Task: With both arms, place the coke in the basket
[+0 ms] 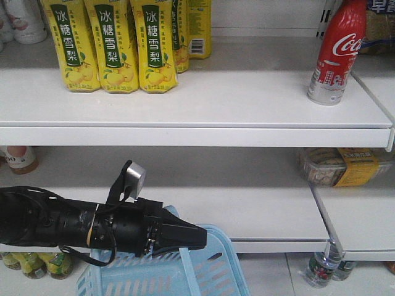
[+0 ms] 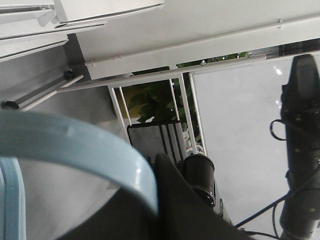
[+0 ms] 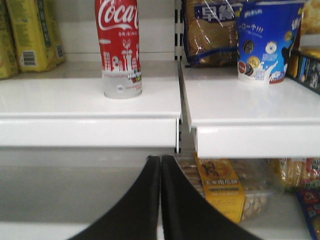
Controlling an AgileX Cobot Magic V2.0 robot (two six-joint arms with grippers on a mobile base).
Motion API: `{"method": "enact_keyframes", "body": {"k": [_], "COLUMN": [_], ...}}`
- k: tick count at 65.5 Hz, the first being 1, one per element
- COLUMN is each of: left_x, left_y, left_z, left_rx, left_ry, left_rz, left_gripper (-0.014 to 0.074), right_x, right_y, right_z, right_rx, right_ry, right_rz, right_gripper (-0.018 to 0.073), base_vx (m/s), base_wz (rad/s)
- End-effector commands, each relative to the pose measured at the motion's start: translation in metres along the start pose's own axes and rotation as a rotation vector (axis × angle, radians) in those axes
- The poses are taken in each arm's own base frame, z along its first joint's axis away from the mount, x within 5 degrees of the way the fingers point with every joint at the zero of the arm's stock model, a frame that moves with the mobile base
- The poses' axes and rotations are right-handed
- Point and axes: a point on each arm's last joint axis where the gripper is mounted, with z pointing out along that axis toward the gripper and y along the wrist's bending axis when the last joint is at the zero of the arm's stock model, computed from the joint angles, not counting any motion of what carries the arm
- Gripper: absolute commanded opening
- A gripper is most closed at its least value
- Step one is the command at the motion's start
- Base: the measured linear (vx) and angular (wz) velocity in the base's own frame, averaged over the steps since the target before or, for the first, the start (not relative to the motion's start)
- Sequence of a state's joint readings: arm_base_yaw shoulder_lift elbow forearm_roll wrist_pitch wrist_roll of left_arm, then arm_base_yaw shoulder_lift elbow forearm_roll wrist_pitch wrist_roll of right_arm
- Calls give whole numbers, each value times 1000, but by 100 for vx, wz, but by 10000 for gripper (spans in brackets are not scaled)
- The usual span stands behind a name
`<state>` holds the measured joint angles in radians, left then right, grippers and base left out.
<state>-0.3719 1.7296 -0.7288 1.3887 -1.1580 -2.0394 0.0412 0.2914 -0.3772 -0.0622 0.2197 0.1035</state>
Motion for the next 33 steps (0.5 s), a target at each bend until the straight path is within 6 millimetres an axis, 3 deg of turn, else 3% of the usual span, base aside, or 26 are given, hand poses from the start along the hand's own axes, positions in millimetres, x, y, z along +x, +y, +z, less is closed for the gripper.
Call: {"method": "enact_keyframes", "body": {"k": [1, 11, 33], "left_x": [3, 3, 3], "left_y": [-35, -35, -35], "left_z": [-5, -5, -5], "left_rx": [241, 241, 241], "left_ry": [42, 42, 42], "left_rz": [41, 41, 41], "left_gripper": [-6, -6, -6], "right_x": [-36, -43, -37], "right_y": [2, 2, 1], "right_z": [7, 15, 20], "right_rx": [-4, -6, 3], "right_ry": [-92, -99, -50], "right_rz": [-6, -7, -44], "right_gripper": [-9, -9, -6], "base_vx": [0, 0, 0], "base_wz": [0, 0, 0]}}
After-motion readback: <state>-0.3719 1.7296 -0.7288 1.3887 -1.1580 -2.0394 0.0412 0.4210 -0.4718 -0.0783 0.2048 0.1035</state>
